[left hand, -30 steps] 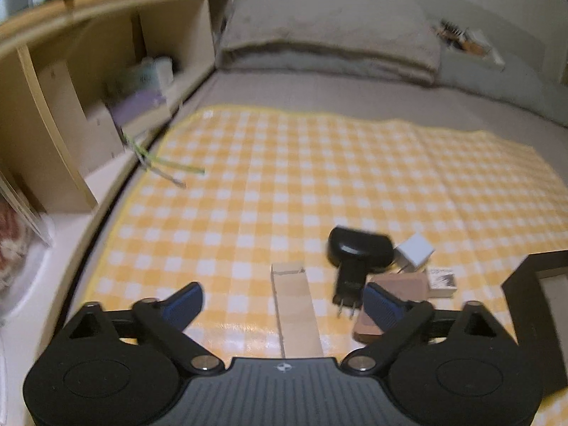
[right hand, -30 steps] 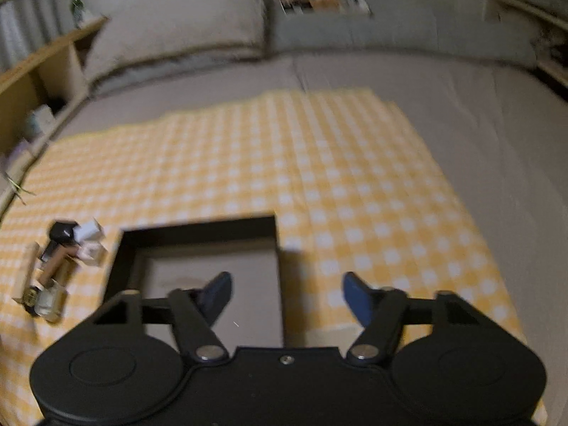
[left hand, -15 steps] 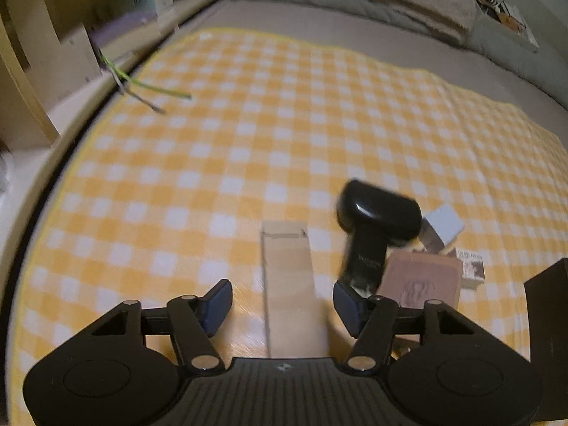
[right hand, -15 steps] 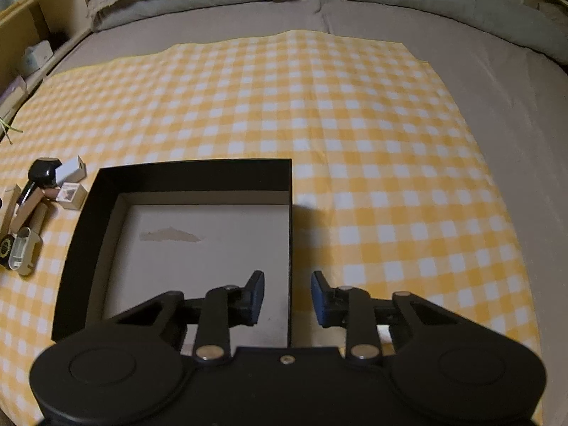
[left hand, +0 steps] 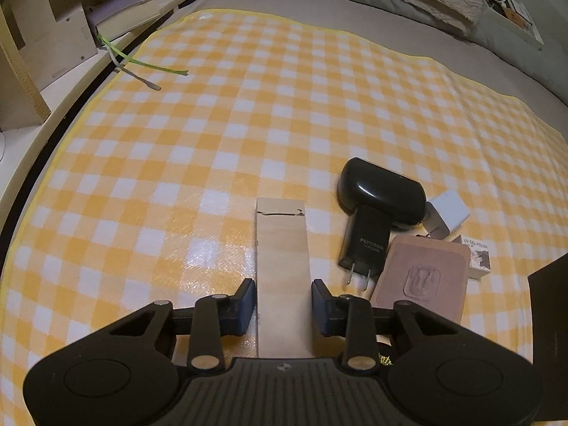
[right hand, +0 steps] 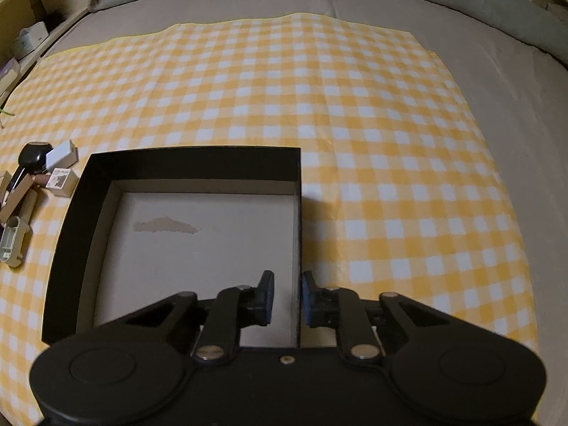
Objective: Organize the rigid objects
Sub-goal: 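Lower the left tool onto the light wooden block and close on it, then carry the wooden block with the left tool into the black box and release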
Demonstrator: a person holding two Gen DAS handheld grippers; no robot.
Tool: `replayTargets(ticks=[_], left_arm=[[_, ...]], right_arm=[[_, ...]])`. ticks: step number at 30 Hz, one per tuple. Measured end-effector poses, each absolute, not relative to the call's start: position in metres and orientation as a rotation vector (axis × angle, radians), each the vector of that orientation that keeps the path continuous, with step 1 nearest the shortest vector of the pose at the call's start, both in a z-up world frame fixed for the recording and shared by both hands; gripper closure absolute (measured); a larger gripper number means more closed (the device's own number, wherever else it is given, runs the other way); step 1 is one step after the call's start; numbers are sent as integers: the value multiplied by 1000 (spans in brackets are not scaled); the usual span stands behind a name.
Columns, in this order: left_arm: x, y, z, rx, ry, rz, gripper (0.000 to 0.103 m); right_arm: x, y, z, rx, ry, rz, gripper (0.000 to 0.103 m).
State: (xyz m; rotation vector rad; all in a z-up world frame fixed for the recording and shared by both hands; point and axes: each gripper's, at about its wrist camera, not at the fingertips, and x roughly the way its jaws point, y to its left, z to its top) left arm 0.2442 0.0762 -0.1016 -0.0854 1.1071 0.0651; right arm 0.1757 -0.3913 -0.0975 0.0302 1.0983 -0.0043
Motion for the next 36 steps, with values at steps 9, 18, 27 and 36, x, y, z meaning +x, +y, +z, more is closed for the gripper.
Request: replayTargets(ticks=[9, 18, 27, 36], left_arm=[[236, 80, -99, -118, 1100, 55, 68], [225, 73, -68, -222, 1012, 21, 68], [215, 5, -36, -340, 946, -187, 68], [207, -107, -34, -414, 979, -431, 68]], right_arm=[[182, -399, -98, 54, 1107, -23, 101], [181, -398, -97, 45, 1102, -26, 101], [178, -393, -95, 30, 1089, -22, 101], [173, -393, -92, 57, 1083, -3, 101]])
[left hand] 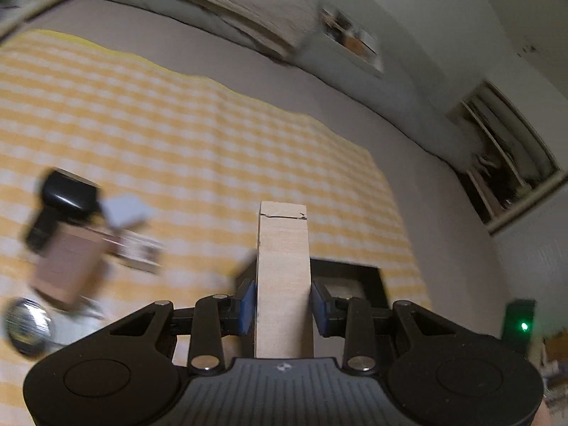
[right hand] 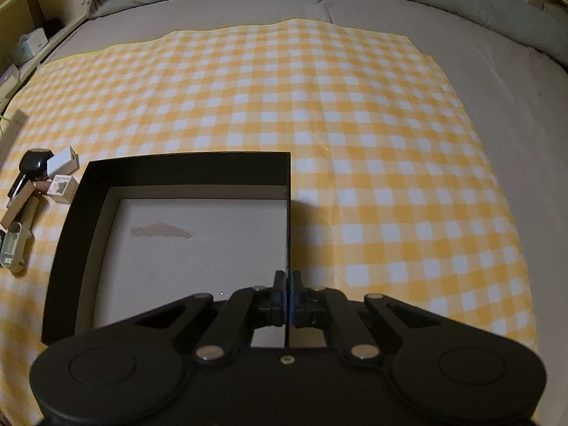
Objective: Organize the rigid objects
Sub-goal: 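Carry the wooden block with the left tool into the black box and release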
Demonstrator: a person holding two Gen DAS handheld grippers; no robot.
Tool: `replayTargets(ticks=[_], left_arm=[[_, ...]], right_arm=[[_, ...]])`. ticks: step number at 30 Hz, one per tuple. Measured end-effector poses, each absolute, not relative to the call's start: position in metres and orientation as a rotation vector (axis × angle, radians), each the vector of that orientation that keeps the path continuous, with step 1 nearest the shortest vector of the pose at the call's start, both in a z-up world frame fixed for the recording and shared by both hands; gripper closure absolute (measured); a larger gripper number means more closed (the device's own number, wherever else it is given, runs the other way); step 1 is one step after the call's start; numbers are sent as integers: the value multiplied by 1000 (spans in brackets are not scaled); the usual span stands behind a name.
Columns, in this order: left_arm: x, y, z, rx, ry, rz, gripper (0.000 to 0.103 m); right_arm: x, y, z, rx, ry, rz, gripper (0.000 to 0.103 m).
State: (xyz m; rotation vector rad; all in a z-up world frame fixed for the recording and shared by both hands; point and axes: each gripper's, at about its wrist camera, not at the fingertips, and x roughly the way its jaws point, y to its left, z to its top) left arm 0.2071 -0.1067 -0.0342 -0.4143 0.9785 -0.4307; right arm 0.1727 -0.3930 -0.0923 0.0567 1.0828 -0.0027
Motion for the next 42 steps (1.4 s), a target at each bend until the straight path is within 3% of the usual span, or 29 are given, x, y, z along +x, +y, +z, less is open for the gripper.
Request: replayTargets(ticks=[10, 35, 38, 40, 42], left_arm=[[210, -203, -69, -356, 1048, -467, 68], [234, -285, -147, -434, 1187, -489, 69], [235, -282, -151, -464, 1212, -492, 62], [234, -279, -149, -463, 1200, -469, 42], [233, -275, -144, -469, 1186, -471, 38]], right_arm=[[167, -403, -93, 120, 1081, 25, 100], [159, -405, -94, 140, 1070, 59, 99], [159, -406, -94, 144, 1070, 60, 99], [160, -405, -94, 151, 1071, 59, 99], [160, -406, -95, 151, 1073, 56, 99]])
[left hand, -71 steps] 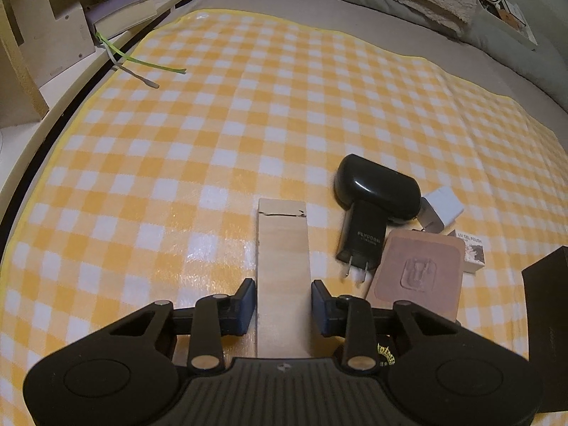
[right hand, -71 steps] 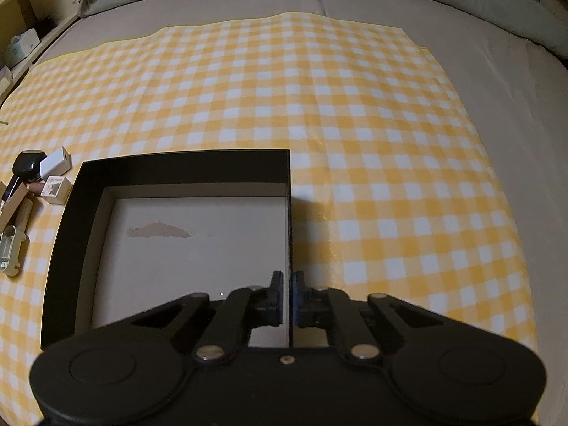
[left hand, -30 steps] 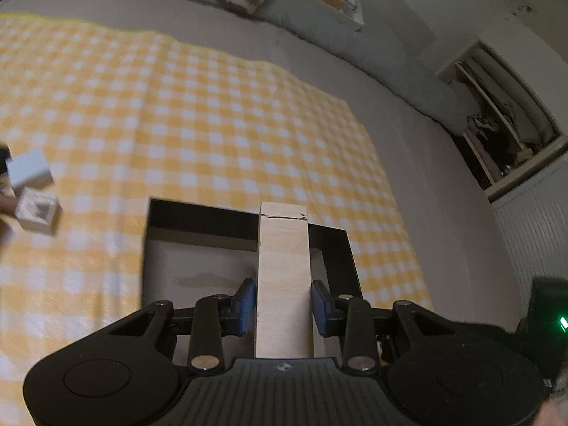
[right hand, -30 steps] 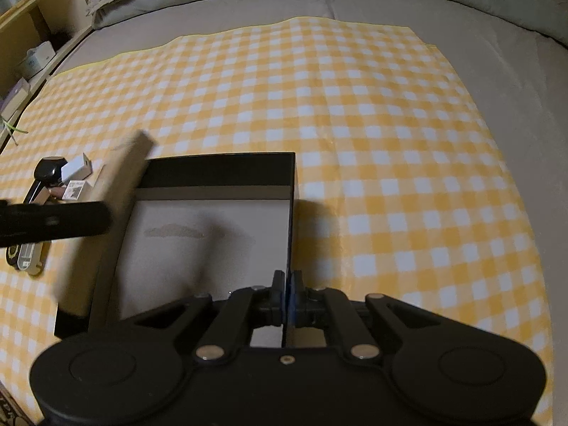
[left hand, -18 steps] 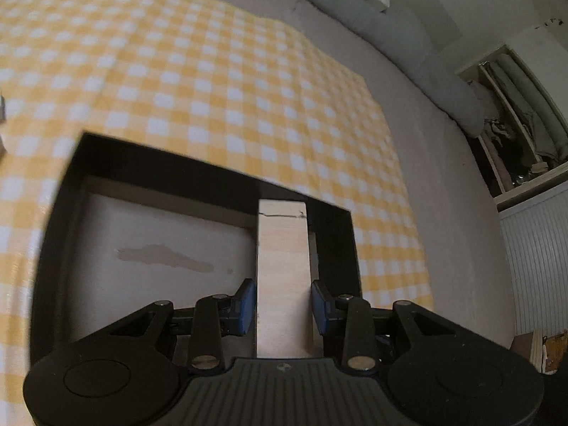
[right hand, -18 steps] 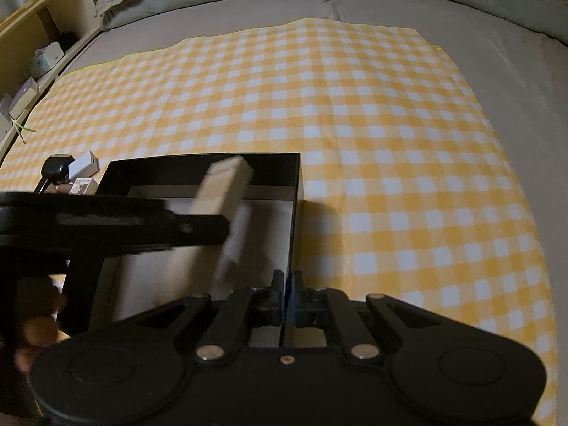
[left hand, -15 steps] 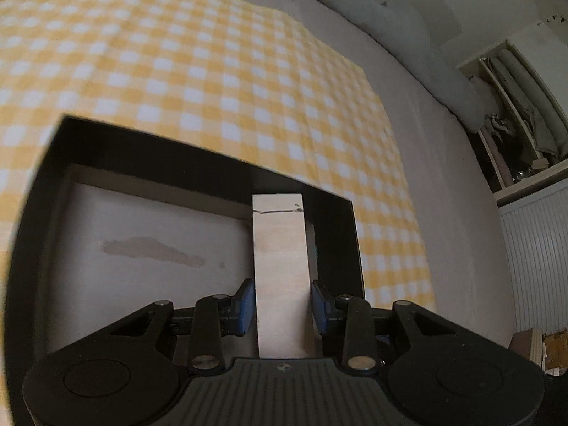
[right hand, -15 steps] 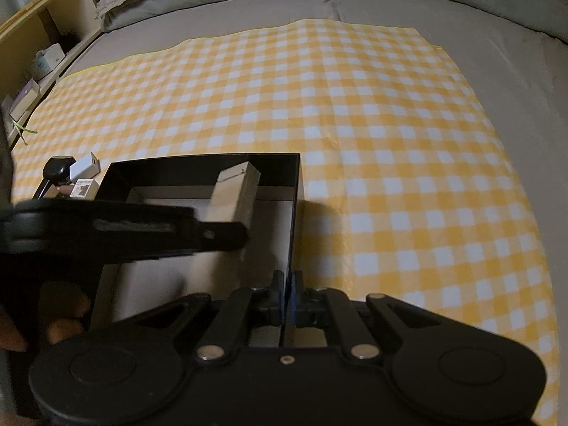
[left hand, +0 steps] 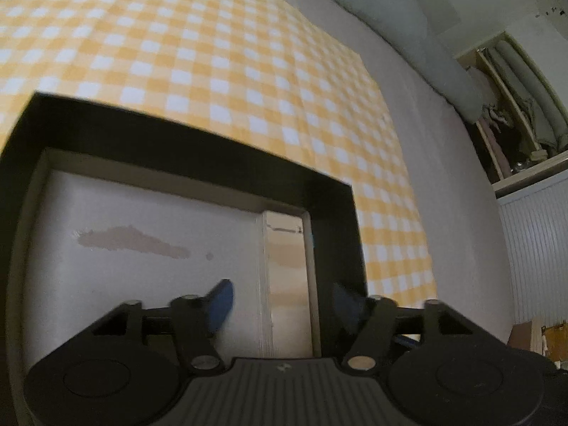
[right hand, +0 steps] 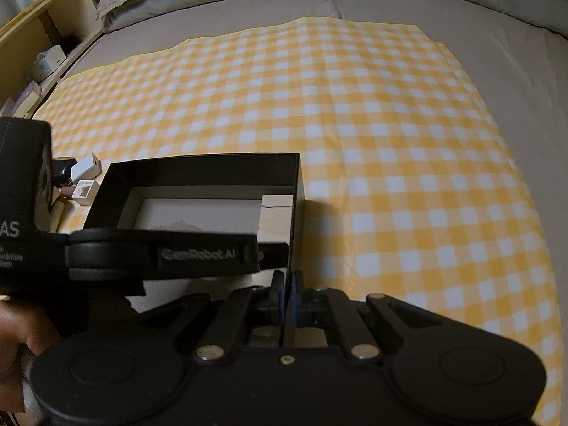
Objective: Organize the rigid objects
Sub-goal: 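Carry the wooden block with the left tool into the black box and release, then move the left tool back to the items and grasp the brown square coaster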
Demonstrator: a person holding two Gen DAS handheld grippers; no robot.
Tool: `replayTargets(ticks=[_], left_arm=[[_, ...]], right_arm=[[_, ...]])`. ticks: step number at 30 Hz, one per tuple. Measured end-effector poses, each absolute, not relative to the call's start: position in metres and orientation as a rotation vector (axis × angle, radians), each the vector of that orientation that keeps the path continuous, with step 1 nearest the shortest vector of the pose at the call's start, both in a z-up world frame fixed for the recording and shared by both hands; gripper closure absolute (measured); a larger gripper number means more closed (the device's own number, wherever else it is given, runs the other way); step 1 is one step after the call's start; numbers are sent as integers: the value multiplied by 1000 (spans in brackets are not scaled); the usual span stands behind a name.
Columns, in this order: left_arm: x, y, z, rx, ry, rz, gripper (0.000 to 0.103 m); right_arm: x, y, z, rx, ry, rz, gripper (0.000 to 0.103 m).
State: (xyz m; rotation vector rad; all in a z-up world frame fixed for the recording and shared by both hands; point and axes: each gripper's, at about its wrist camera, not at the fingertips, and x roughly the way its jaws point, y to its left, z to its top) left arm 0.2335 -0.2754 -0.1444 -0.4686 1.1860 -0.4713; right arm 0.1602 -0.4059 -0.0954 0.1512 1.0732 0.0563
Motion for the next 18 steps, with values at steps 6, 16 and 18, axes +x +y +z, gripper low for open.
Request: replayTargets(ticks=[6, 16, 18], left_arm=[[225, -262, -120, -456, 1142, -486, 26], [202, -224, -62, -350, 1003, -467, 0], [197, -212, -52, -314, 978, -450, 0]], right_arm=[[162, -406, -97, 153, 1078, 55, 99], [164, -402, -98, 118, 1075, 54, 99], [165, -400, -99, 107, 1069, 51, 99]])
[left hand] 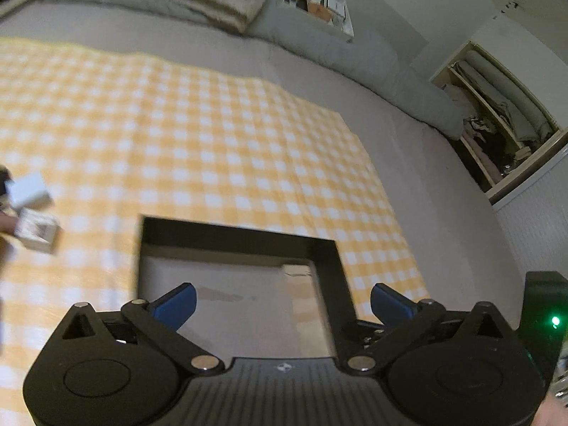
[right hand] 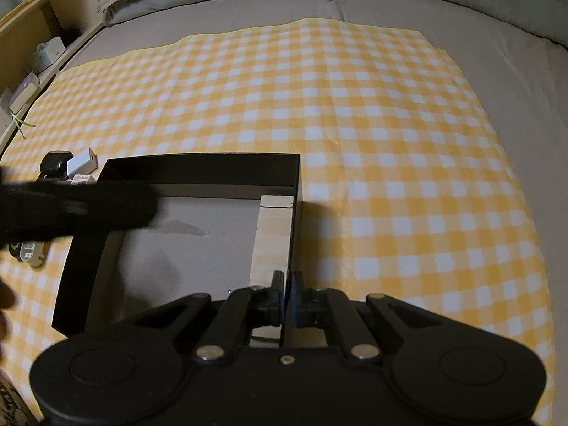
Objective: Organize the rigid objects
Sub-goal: 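Move the left tool back to the items and grasp the brown square coaster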
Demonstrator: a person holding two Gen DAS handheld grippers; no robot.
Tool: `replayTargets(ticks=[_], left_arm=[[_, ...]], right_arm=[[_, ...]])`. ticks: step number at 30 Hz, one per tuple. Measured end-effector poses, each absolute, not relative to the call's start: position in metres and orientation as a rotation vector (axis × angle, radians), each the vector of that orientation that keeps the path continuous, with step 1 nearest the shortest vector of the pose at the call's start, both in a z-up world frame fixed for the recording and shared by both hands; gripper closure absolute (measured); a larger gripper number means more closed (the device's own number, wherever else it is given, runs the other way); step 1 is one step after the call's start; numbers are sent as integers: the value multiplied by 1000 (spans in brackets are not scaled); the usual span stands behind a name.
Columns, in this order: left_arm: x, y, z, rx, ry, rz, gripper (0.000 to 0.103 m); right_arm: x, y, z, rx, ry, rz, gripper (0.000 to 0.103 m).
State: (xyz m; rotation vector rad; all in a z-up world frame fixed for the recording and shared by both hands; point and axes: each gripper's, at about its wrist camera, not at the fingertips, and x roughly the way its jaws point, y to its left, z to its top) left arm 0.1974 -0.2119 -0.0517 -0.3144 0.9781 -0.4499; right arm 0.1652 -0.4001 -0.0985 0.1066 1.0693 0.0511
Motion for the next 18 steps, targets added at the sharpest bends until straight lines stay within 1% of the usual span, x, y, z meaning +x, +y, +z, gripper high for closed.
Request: replayTargets(ticks=[5, 11, 18], left_arm=[[191, -179, -36, -214, 917, -413, 0], [187, -138, -24, -117, 868, -349, 0], [196, -85, -18, -99, 841, -270, 0]], right_arm=[[168, -398, -99, 70, 1063, 39, 98], [171, -403, -99, 97, 1078, 48, 99], [167, -405, -98, 96, 1076, 52, 99]])
